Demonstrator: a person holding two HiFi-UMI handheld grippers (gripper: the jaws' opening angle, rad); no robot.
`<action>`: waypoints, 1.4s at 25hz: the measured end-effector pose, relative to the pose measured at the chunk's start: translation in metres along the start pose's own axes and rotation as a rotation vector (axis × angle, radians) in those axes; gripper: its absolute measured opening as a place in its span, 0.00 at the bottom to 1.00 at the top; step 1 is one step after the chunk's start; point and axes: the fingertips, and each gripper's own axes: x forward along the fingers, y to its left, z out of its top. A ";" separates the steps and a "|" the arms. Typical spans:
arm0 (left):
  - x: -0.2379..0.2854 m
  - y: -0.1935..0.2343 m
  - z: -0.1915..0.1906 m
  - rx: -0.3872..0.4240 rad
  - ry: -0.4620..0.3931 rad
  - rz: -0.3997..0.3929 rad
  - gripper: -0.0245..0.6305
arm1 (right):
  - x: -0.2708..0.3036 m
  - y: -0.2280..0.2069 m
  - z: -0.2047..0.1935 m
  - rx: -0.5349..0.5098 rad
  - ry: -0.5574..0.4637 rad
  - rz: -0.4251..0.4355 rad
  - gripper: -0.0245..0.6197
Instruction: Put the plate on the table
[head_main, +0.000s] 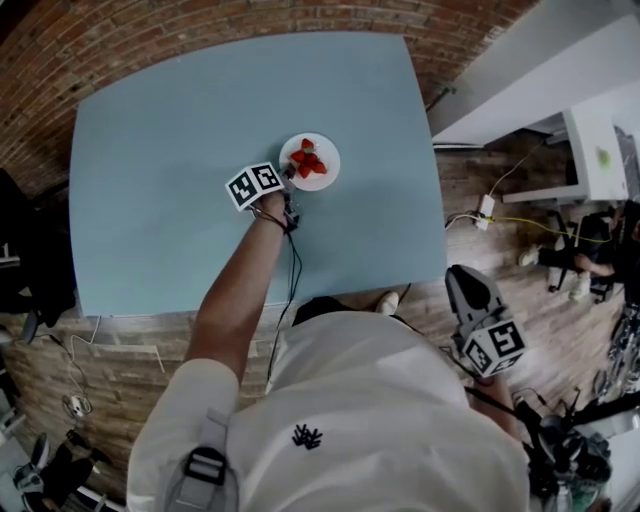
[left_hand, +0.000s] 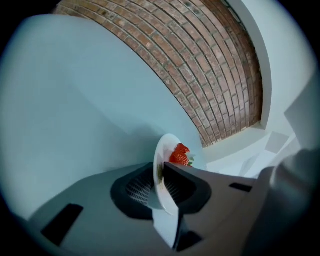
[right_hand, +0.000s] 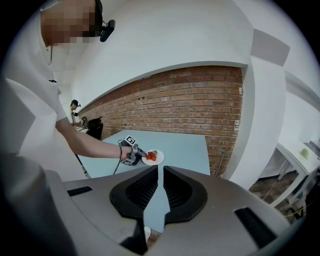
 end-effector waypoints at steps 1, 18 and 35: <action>-0.001 0.001 0.000 0.030 0.001 0.021 0.11 | -0.001 0.001 -0.001 0.000 0.001 0.003 0.10; -0.033 0.006 0.007 0.360 -0.134 0.302 0.17 | -0.030 -0.010 -0.026 0.003 0.013 0.009 0.10; -0.182 -0.045 -0.115 0.264 -0.275 0.152 0.04 | -0.040 -0.031 -0.025 -0.185 -0.059 0.341 0.09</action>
